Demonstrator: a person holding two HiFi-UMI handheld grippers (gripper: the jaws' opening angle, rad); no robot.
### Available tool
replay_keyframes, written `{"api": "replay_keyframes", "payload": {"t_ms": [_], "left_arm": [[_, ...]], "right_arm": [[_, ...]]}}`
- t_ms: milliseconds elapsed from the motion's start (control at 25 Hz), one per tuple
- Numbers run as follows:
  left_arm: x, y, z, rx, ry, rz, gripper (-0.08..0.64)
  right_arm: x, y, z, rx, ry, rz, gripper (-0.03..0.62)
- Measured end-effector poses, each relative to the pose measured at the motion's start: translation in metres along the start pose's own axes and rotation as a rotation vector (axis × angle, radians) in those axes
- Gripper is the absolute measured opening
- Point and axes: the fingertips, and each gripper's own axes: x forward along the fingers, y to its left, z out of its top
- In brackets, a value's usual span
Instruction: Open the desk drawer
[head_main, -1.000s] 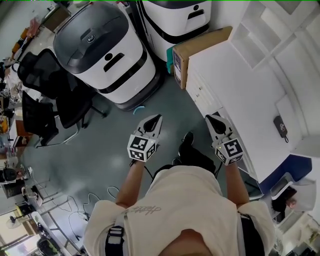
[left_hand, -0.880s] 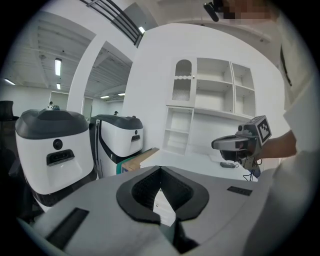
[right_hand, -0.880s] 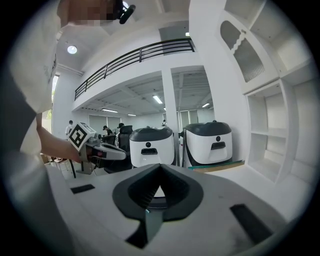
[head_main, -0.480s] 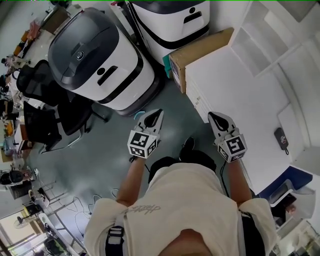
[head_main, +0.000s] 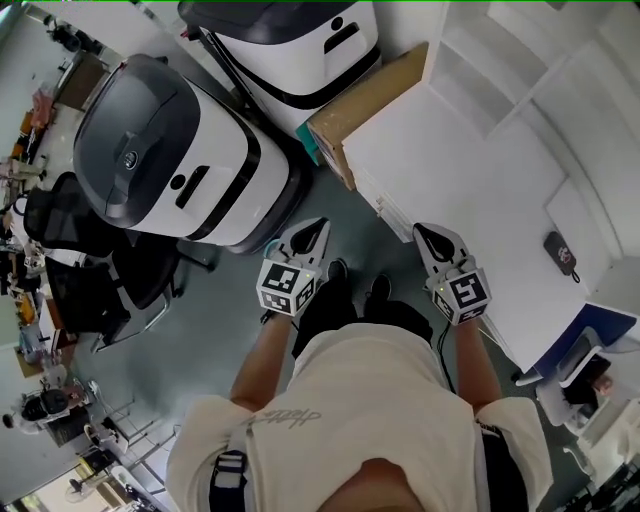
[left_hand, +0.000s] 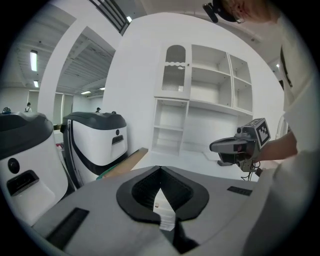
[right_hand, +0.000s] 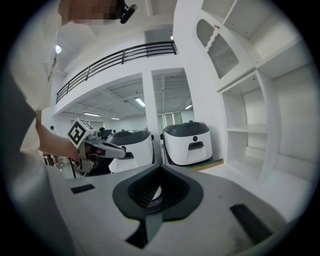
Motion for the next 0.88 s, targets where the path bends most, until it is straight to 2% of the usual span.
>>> {"api": "replay_keyframes", "payload": {"t_ms": [560, 880], "left_arm": [[0.066, 0.014, 0.027, 0.140, 0.017, -0.341, 0.003], [0.093, -0.002, 0.037, 0.203, 0.013, -0.526, 0.003]], "right_arm": [[-0.006, -0.011, 0.019, 0.061, -0.031, -0.355, 0.002], [-0.031, -0.009, 0.012, 0.108, -0.032, -0.562, 0.002]]}}
